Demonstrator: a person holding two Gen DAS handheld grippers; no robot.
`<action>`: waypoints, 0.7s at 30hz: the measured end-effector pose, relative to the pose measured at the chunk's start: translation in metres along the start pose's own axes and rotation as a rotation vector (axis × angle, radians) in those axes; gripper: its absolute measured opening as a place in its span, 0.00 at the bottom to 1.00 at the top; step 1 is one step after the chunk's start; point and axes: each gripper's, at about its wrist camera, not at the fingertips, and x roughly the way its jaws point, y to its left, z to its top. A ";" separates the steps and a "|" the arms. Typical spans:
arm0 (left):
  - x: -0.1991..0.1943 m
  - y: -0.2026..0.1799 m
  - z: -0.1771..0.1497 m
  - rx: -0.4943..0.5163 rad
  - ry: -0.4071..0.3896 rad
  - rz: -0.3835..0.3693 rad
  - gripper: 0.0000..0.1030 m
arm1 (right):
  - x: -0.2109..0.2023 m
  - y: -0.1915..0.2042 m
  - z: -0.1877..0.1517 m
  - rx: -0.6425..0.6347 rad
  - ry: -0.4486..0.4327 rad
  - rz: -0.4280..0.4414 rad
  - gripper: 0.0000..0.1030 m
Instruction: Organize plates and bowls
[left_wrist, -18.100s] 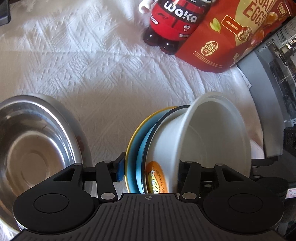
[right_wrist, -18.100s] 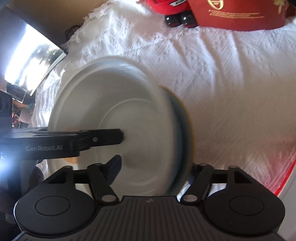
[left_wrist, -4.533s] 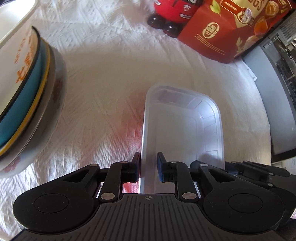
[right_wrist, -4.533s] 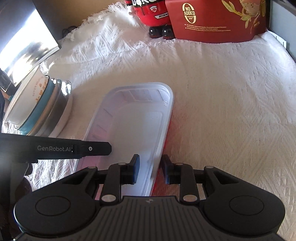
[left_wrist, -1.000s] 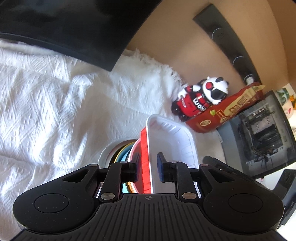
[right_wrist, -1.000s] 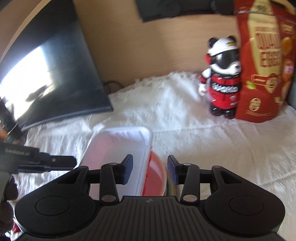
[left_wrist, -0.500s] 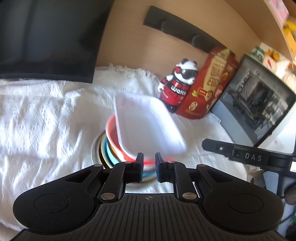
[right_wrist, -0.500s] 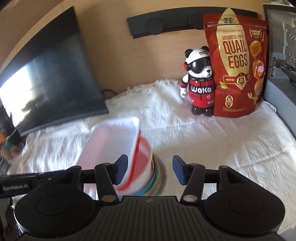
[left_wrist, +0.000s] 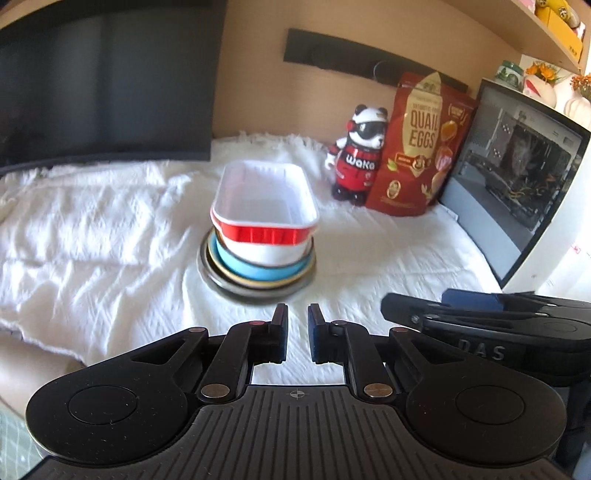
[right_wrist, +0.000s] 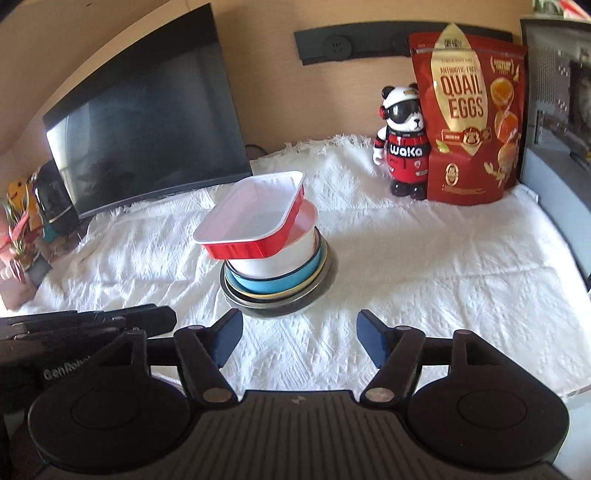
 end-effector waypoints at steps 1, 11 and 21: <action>-0.001 -0.001 -0.001 -0.008 0.007 -0.002 0.13 | -0.003 0.001 -0.002 -0.008 0.000 -0.008 0.67; -0.009 0.001 -0.004 -0.033 0.014 0.039 0.13 | -0.004 0.006 -0.007 -0.038 0.035 0.003 0.68; -0.008 0.001 -0.005 -0.028 0.029 0.054 0.13 | 0.001 0.008 -0.008 -0.042 0.059 0.011 0.68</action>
